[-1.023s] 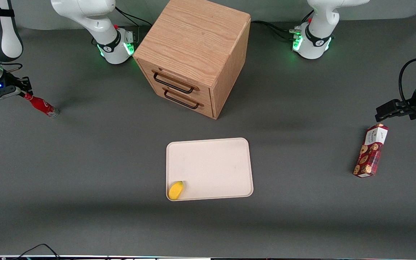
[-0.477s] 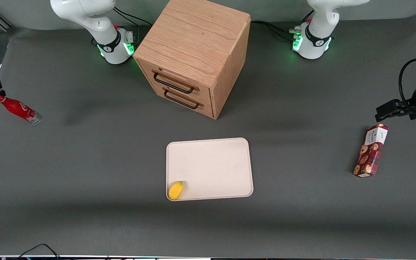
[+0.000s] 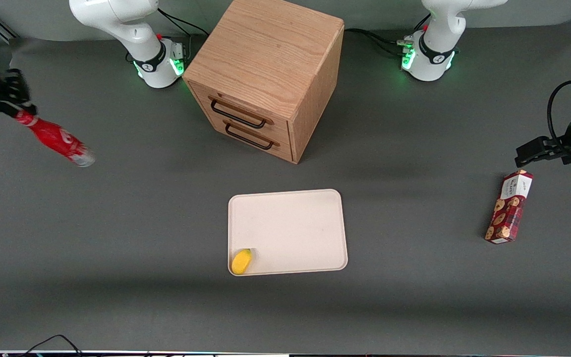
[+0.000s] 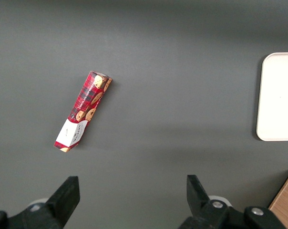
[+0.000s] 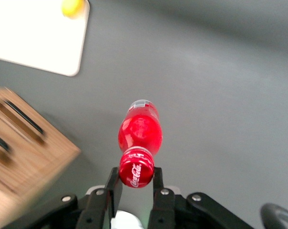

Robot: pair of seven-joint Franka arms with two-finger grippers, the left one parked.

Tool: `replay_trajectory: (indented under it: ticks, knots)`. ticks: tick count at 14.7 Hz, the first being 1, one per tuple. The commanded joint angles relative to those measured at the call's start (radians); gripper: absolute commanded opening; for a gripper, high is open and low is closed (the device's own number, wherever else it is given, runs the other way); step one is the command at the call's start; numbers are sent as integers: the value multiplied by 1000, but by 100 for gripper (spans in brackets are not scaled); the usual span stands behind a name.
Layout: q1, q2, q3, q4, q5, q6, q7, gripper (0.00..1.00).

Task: Place coke bottle on tray
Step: 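Lift the held bottle and carry it toward the white tray, then lower the bottle onto the tray beside the lemon and open the gripper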

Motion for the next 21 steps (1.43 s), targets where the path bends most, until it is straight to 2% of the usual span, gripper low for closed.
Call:
replay_trajectory:
  ticks: [1, 2, 6, 9, 11, 18, 19, 20, 21]
  knots:
    - [-29, 178, 168, 148, 33, -35, 288, 8]
    - [-35, 227, 252, 148, 33, 30, 418, 8]
    - [-31, 392, 409, 136, 10, 268, 750, 8]
    - [-24, 507, 501, 109, -139, 409, 922, 8]
    - [-21, 557, 518, 84, -190, 462, 987, 8]
    - [-23, 604, 518, -91, -254, 658, 1049, 10]
    - [-21, 610, 518, -88, -254, 657, 1058, 39]
    - [-23, 610, 518, -80, -253, 655, 1055, 99]
    - [-24, 601, 518, -59, -253, 644, 1049, 100]
